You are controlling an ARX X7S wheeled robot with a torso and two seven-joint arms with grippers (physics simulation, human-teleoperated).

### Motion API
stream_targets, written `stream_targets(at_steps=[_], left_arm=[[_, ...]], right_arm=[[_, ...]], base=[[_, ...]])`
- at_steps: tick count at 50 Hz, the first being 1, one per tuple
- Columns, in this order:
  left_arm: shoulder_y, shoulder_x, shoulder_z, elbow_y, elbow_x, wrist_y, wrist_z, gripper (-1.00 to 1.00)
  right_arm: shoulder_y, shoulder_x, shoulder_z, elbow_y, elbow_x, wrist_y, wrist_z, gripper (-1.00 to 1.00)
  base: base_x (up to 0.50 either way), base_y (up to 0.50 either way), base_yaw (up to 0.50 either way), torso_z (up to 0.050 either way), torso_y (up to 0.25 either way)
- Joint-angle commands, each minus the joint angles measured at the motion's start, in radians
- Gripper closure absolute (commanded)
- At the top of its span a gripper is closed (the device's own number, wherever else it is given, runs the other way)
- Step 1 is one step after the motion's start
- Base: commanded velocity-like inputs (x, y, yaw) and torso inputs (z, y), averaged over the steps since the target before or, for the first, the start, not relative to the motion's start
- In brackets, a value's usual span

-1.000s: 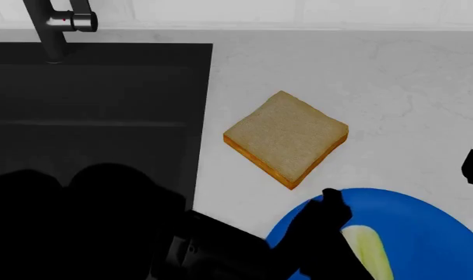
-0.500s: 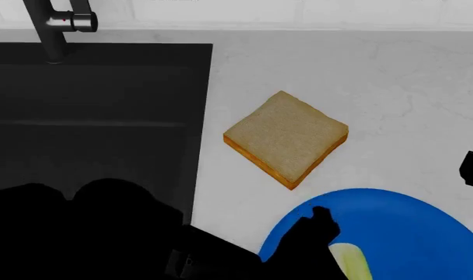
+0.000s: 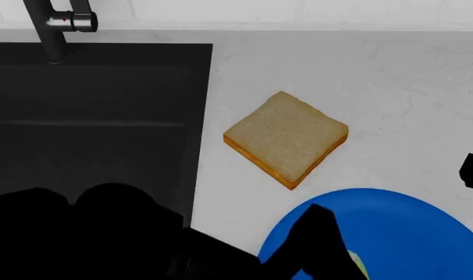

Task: Pick the celery from the sink and place it on the plate located on the counter

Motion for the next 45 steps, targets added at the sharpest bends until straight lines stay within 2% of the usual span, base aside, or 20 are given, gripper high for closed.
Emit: stream_targets(at_steps=[1,45], left_arm=[[-0.002,0.001,0.000,0.001,-0.010,-0.023,-0.009,-1.00],[-0.054,-0.034,-0.042,0.085,-0.046,-0.070,0.004,-1.00]], right_arm=[[-0.004,0.000,-0.002,0.004,0.001,-0.007,0.000,-1.00],[-0.002,-0.011,-0.018,0.017,0.006,-0.030,0.010,-1.00]], base=[[0.00,0.00,0.00,0.000,0.000],[0.00,0.00,0.00,0.000,0.000]])
